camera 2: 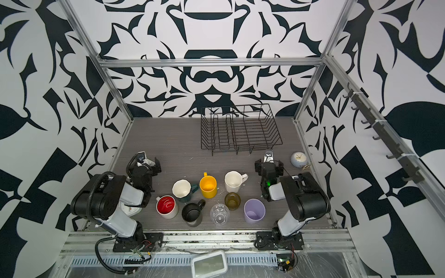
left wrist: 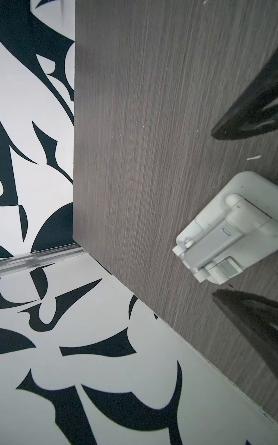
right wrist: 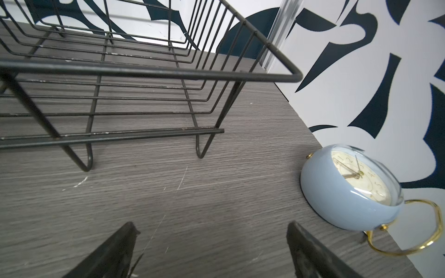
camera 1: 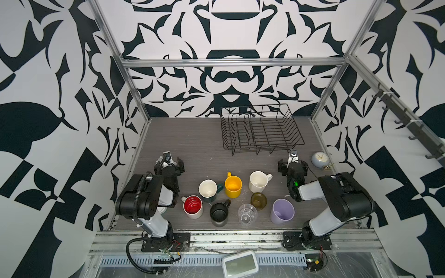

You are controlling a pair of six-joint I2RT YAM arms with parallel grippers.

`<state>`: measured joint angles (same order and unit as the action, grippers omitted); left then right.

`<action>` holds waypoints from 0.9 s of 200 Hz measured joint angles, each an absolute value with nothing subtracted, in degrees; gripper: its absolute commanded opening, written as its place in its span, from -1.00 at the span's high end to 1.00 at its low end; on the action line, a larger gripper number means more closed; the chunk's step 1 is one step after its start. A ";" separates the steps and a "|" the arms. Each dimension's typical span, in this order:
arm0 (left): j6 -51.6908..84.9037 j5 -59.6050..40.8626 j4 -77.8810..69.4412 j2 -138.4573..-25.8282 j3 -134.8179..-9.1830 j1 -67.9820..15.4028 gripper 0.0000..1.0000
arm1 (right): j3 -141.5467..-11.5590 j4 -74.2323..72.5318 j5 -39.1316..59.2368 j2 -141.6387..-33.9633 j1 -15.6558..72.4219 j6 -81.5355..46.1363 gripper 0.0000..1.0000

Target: Load the cups into the dish rack

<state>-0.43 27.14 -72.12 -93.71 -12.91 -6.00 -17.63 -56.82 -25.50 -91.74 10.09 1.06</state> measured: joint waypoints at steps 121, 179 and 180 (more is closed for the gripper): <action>-0.43 27.14 -72.12 -93.71 -12.91 -6.00 -0.98 | -17.63 -56.73 -24.99 -91.53 9.93 0.56 -1.00; 1.37 25.67 -64.60 -91.98 -17.58 -3.62 -0.98 | -17.63 -56.73 -24.82 -91.53 9.93 0.40 -0.99; 1.39 25.65 -64.47 -91.94 -17.67 -3.57 -0.98 | -17.63 -56.73 -24.82 -91.53 9.93 0.40 -0.99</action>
<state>1.39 25.65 -64.47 -91.94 -17.67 -3.57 -17.63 -56.73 -24.82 -91.53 9.93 0.40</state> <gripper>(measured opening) 0.993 0.996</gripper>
